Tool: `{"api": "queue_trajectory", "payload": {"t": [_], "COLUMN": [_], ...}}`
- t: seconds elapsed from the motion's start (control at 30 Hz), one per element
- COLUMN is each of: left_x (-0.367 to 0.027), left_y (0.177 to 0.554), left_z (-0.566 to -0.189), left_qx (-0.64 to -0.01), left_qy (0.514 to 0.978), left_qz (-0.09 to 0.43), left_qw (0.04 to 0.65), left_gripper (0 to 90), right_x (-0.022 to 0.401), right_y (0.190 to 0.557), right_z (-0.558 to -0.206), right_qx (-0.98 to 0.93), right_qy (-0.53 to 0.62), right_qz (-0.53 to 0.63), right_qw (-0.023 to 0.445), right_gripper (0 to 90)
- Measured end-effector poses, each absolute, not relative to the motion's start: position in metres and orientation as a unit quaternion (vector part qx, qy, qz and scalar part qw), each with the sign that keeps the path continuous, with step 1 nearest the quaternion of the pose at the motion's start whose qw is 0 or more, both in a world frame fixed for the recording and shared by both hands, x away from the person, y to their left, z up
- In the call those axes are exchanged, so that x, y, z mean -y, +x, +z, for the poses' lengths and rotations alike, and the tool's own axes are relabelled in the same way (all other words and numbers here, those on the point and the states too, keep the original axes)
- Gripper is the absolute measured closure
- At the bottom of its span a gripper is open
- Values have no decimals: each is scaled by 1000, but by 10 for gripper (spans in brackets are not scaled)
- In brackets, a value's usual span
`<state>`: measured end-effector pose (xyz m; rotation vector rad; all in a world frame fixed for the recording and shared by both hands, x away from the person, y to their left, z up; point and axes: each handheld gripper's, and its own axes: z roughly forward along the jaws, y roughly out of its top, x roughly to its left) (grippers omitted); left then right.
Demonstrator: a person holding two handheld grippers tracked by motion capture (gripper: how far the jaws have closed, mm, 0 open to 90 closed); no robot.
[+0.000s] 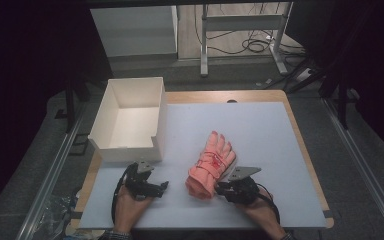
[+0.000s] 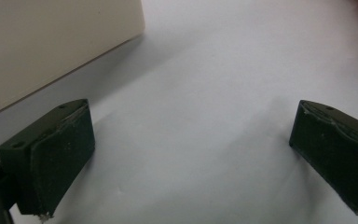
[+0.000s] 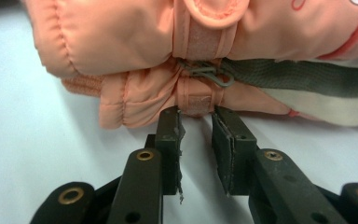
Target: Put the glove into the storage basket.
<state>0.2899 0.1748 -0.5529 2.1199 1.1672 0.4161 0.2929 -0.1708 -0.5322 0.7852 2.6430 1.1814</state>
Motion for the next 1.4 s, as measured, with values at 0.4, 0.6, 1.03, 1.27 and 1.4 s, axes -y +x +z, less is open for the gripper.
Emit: {"api": "queue_trajectory", "payload": {"t": [0.4, 0.6, 1.03, 1.27, 1.4], "left_x": [-174, -174, -174, -171, -170], "left_y": [290, 291, 291, 291, 289], "left_z": [-553, -553, -553, -543, -529], "left_qx": [-451, -449, -452, -441, -434], "left_qy": [811, 813, 811, 825, 826], "left_qz": [158, 157, 156, 161, 143], "left_qw": [337, 336, 337, 314, 331], "left_gripper": [0, 0, 0, 10, 8], "right_x": [149, 147, 181, 204, 220], "right_y": [301, 300, 299, 305, 309], "right_z": [-534, -534, -526, -521, -518], "right_qx": [-878, -878, -868, -859, -850], "right_qy": [257, 257, 278, 298, 317], "right_qz": [397, 397, 398, 393, 391], "right_qw": [73, 71, 104, 139, 156], "right_gripper": [718, 701, 611, 511, 433]}}
